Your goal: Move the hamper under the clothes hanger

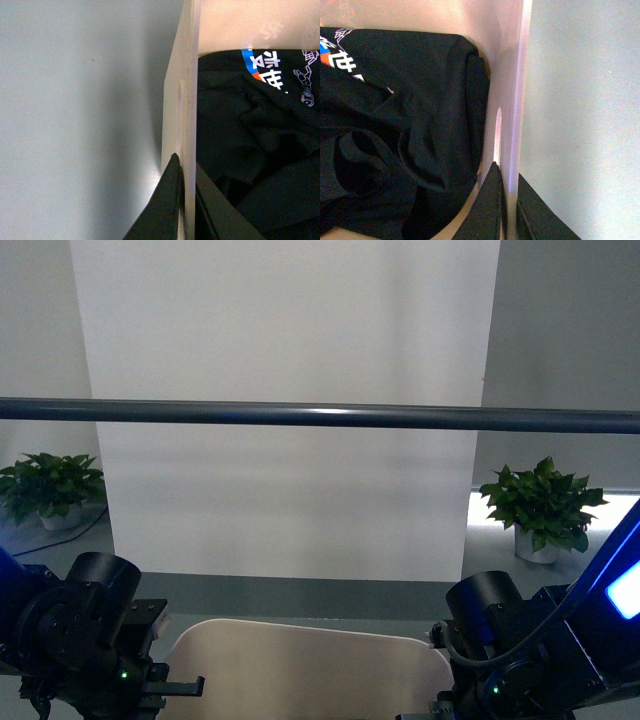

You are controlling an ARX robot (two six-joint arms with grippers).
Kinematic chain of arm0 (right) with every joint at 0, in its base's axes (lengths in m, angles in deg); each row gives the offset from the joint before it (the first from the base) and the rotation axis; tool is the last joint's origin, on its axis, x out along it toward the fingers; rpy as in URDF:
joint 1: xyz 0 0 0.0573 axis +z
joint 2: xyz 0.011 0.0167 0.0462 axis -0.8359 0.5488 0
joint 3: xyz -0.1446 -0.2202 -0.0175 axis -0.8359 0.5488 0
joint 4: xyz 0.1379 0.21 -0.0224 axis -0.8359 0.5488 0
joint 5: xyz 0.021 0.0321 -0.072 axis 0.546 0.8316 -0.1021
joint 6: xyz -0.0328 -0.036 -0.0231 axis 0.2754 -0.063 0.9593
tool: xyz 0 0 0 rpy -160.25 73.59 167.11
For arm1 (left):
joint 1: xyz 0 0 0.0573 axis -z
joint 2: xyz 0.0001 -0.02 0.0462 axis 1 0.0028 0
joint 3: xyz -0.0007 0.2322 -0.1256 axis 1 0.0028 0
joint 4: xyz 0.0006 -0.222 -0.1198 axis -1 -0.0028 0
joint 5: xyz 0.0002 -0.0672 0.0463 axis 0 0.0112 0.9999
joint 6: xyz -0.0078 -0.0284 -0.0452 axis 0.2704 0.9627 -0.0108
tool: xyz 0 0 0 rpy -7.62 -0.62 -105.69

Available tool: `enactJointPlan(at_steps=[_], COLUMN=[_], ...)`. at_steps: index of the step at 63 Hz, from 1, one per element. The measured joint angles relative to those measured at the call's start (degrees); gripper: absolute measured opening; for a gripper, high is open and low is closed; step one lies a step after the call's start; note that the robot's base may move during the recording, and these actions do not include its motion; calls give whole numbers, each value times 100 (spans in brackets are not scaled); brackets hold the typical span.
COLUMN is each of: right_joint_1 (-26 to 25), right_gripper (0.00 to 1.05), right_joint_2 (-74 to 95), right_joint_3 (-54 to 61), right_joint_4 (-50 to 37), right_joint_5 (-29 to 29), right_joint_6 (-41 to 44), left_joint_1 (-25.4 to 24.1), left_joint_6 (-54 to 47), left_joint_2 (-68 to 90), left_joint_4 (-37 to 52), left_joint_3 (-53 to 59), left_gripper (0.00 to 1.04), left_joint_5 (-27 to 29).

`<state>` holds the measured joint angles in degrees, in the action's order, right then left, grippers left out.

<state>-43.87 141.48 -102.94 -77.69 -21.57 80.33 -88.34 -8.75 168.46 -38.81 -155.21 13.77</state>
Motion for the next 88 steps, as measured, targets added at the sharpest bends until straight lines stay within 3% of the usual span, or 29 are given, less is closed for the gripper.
enactJointPlan(at_steps=[73,81,88], right_joint_1=[26,26,20], right_gripper=[3,3,3], right_joint_2=[0,-11,-120], right_joint_3=[2,127,527], right_joint_4=[0,-269,-898], right_joint_5=[7,-155,-245], right_joint_6=[2,-153,-444], left_joint_1=[-26,-57,-74], left_joint_6=[0,354,496], left_joint_2=[-2,-13,-107], left_joint_4=[2,1285,1666], left_joint_3=[2,479,833], left_gripper=[4,4,4], left_joint_5=[13,-549,-704])
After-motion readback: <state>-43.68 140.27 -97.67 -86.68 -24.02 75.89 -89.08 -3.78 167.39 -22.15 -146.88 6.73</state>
